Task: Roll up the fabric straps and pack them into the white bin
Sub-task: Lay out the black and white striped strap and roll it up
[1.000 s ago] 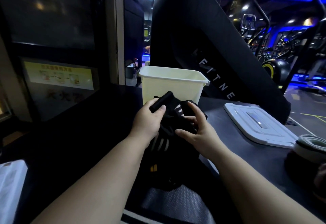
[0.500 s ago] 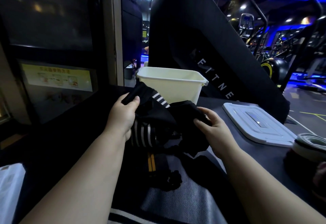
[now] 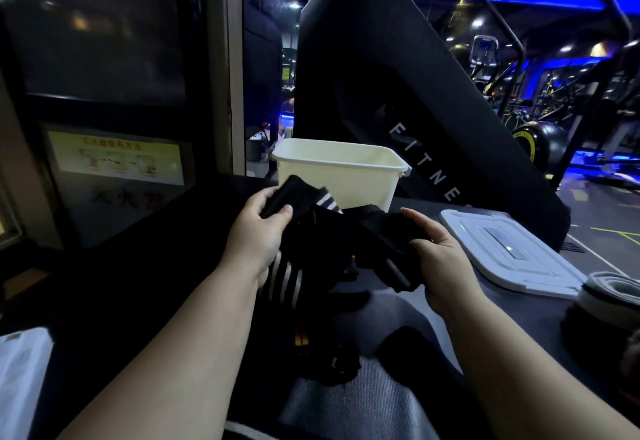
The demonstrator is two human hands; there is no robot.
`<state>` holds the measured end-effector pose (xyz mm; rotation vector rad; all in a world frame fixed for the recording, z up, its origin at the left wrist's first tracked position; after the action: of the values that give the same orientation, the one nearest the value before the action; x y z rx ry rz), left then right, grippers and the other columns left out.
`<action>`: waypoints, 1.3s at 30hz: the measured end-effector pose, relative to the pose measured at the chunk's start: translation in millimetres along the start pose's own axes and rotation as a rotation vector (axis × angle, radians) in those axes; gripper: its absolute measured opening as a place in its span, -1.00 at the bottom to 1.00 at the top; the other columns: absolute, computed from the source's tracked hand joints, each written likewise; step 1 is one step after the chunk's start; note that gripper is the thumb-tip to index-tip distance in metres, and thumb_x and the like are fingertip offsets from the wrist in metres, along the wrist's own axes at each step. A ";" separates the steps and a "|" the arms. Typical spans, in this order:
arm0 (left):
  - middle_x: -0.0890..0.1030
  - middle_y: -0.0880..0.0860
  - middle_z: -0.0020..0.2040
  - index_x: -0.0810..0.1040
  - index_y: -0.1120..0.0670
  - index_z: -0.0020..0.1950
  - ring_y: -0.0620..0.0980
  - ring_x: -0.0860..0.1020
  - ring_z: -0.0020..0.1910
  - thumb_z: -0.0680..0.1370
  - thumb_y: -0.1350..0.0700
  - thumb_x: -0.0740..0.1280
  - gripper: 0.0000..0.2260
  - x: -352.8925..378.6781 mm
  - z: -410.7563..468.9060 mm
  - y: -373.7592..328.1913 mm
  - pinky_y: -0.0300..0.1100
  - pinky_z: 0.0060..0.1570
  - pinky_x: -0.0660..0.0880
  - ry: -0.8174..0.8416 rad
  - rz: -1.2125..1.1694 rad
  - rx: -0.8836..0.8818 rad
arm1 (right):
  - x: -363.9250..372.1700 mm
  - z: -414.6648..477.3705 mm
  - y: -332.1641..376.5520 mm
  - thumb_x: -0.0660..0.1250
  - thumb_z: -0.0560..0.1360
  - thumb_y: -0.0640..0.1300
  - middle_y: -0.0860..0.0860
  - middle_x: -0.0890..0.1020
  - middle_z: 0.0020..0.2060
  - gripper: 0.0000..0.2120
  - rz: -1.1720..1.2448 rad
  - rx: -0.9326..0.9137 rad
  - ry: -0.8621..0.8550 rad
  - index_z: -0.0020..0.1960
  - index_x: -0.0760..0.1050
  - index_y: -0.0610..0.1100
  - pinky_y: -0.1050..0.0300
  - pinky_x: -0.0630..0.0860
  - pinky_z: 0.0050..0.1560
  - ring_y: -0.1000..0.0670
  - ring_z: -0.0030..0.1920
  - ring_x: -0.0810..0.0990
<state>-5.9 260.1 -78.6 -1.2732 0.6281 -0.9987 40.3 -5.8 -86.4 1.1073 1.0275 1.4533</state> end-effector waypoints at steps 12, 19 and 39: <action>0.57 -0.14 0.12 0.48 -0.13 0.24 -0.15 0.53 0.09 0.55 0.25 0.32 -0.65 44.7 -29.7 -24.0 -0.49 0.01 0.40 0.170 0.281 0.256 | 67.1 -41.3 31.9 0.51 0.34 -0.09 0.13 0.63 -0.39 -0.86 -0.146 -0.153 0.308 -0.24 0.54 -0.02 0.34 0.52 -0.24 0.26 -0.33 0.59; 0.47 -0.01 0.27 0.59 -0.24 0.13 -0.05 0.55 0.18 0.38 0.26 0.32 -0.54 74.0 -48.5 -15.7 -0.08 0.21 0.53 0.485 0.187 0.129 | 52.0 -35.4 22.4 0.51 0.40 -0.11 -0.03 0.73 -0.19 -0.86 -0.061 -0.038 0.097 -0.06 0.66 -0.09 0.18 0.57 -0.21 0.01 -0.15 0.70; 0.59 0.01 0.21 0.35 0.11 0.25 -0.07 0.59 0.14 0.59 0.27 0.30 -0.73 79.3 -45.7 -1.8 -0.18 0.16 0.52 0.484 -0.081 -0.048 | 43.6 -31.2 9.2 0.26 0.51 -0.38 -0.12 0.59 -0.34 -0.90 0.132 0.060 0.039 -0.12 0.55 -0.29 0.22 0.48 -0.40 -0.02 -0.33 0.57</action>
<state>-8.4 168.6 -76.3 -1.1074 0.9802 -1.3829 4.4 34.3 -78.9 1.2135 1.0483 1.5629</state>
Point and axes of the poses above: each hand's wrist, its own z-axis towards the middle knuckle, its own x-axis out of the palm, y = z × x, the point moved 9 cm from there along z, towards the middle knuckle
